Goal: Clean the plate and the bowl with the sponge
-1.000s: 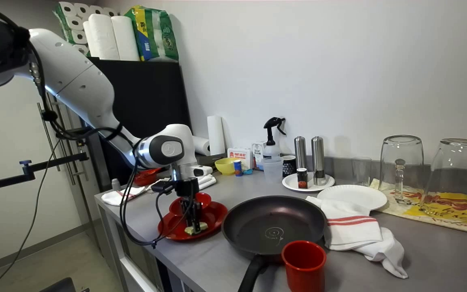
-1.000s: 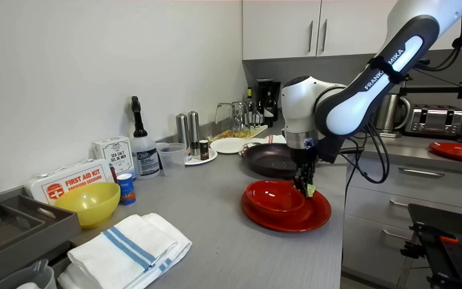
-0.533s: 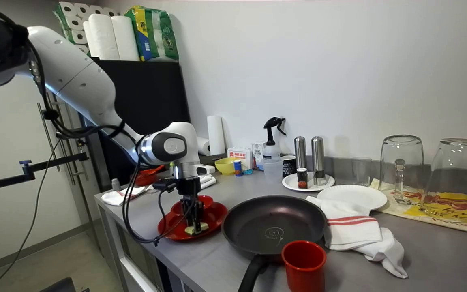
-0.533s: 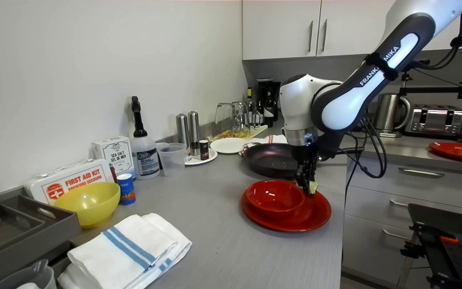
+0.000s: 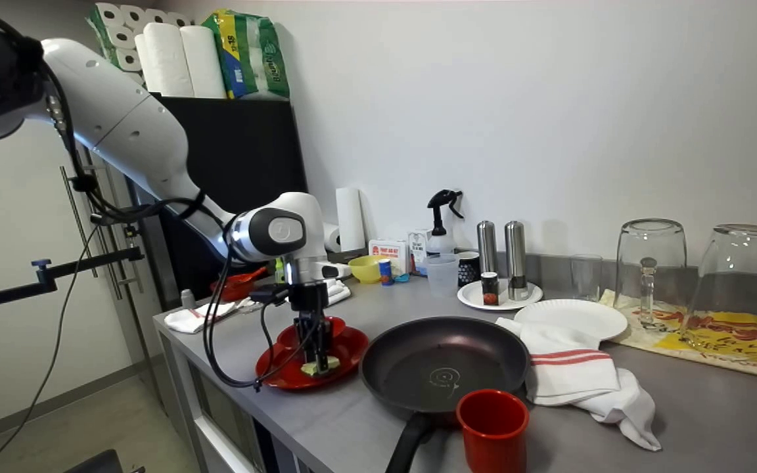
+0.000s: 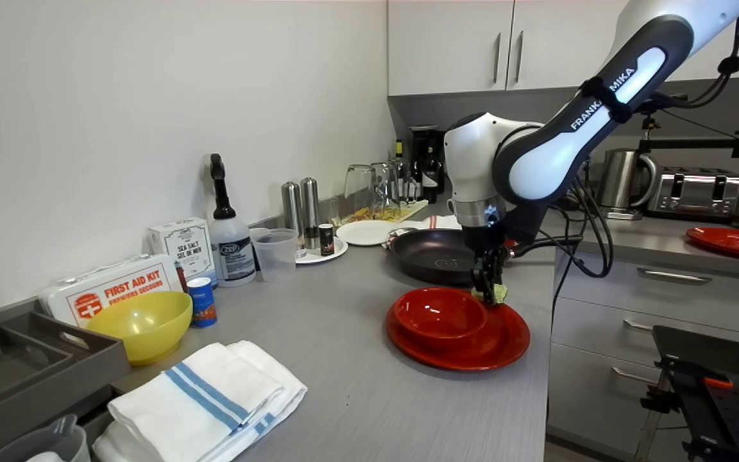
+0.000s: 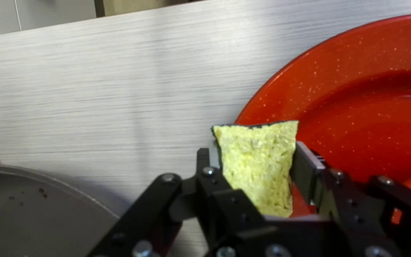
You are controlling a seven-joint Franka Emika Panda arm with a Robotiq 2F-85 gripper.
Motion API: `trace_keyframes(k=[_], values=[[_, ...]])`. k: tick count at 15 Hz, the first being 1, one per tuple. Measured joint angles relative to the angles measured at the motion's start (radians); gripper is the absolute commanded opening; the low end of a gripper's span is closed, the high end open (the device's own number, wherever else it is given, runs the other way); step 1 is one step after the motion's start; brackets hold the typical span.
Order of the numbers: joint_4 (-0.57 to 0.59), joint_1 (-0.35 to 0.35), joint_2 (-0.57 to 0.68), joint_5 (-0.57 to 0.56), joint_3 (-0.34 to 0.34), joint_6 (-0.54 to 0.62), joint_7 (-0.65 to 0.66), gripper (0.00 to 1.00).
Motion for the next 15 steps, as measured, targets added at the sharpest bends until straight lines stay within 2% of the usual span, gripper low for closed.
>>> trace_keyframes(k=[15], values=[[-0.057,-0.005,-0.025,0.102,0.023,-0.048,-0.046,0.25]])
